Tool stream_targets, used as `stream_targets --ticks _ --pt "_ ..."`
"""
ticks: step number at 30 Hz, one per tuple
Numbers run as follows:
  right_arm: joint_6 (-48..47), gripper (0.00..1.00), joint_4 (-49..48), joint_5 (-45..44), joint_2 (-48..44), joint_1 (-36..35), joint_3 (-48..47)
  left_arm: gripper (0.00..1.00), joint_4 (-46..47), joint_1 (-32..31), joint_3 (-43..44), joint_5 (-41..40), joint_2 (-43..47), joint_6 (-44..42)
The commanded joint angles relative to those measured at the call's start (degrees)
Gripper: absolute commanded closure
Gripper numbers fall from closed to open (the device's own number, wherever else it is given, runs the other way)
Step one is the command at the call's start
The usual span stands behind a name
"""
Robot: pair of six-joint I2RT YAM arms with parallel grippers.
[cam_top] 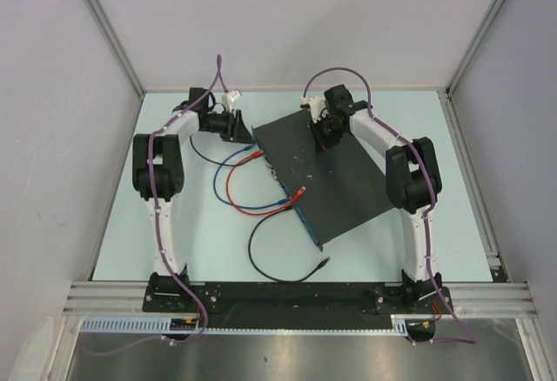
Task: Pull the plug from the switch port
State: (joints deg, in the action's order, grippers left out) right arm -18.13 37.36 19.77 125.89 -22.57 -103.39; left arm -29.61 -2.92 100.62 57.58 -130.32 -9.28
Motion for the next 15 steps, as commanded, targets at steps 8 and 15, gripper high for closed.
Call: stream_targets --ticks 8,15 --pt "-1.38 0.95 -0.45 -2.28 7.36 -2.66 3.73 0.54 -9.07 -2.62 -1.73 1.05 0.86 -12.43" --pt "-1.47 0.95 -0.54 -2.37 7.36 -2.66 3.64 0.53 -7.31 -2.53 -4.2 -1.59 8.4 -12.17"
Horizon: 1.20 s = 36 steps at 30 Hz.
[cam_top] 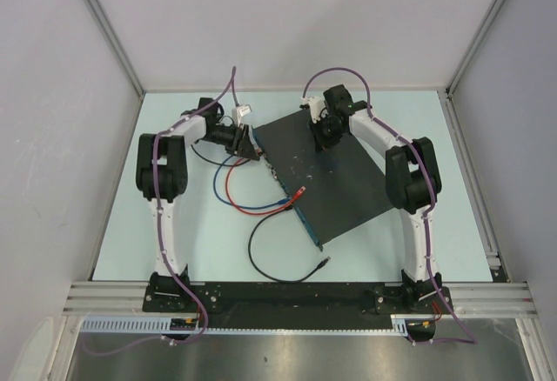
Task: Pull the plug from the switch port
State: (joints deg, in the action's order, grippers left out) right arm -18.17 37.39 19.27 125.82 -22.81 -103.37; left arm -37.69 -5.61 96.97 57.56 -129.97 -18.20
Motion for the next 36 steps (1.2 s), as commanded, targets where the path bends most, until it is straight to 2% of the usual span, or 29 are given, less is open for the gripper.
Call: stream_targets --ticks 1,3,7,8,13,15,17,22,33,36 --pt "-1.43 0.95 -0.65 -1.86 7.34 -2.59 3.79 0.53 0.17 0.16 -1.25 -2.62 9.9 -4.12" --pt "-1.43 0.94 -0.74 -1.95 7.33 -2.5 3.88 0.53 -2.72 0.07 -2.74 -3.85 15.87 -8.32" --pt "-1.6 0.94 -0.39 -1.95 7.6 -2.59 3.53 0.52 -6.78 0.16 -10.98 -8.5 25.89 -14.41" --pt "-1.6 0.94 -0.3 -1.87 7.69 -2.59 3.27 0.52 -6.35 0.16 -13.1 -13.48 27.91 -13.89" --pt "-1.69 0.93 -0.03 -1.69 7.77 -2.51 3.09 0.56 0.23 1.56 -26.09 -29.14 37.67 1.12" --pt "-1.51 0.9 -0.21 -1.77 7.78 -2.5 3.09 0.59 3.4 1.57 -29.28 -43.25 39.7 6.65" --pt "-0.99 0.87 -0.47 -2.74 7.95 -2.42 3.09 0.62 3.15 2.35 -30.17 -50.51 38.57 11.41" --pt "-0.64 0.86 1.9 -2.74 10.06 -2.5 0.46 0.6 5.96 2.97 -30.53 -50.79 35.5 15.91" --pt "-1.25 0.85 1.2 -2.83 9.01 -2.86 1.86 0.6 7.02 1.04 -24.81 -48.6 23.99 15.91" --pt "-1.34 0.86 1.2 -2.83 9.0 -2.86 1.86 0.62 3.95 -0.36 -22.01 -52.19 20.47 14.86"
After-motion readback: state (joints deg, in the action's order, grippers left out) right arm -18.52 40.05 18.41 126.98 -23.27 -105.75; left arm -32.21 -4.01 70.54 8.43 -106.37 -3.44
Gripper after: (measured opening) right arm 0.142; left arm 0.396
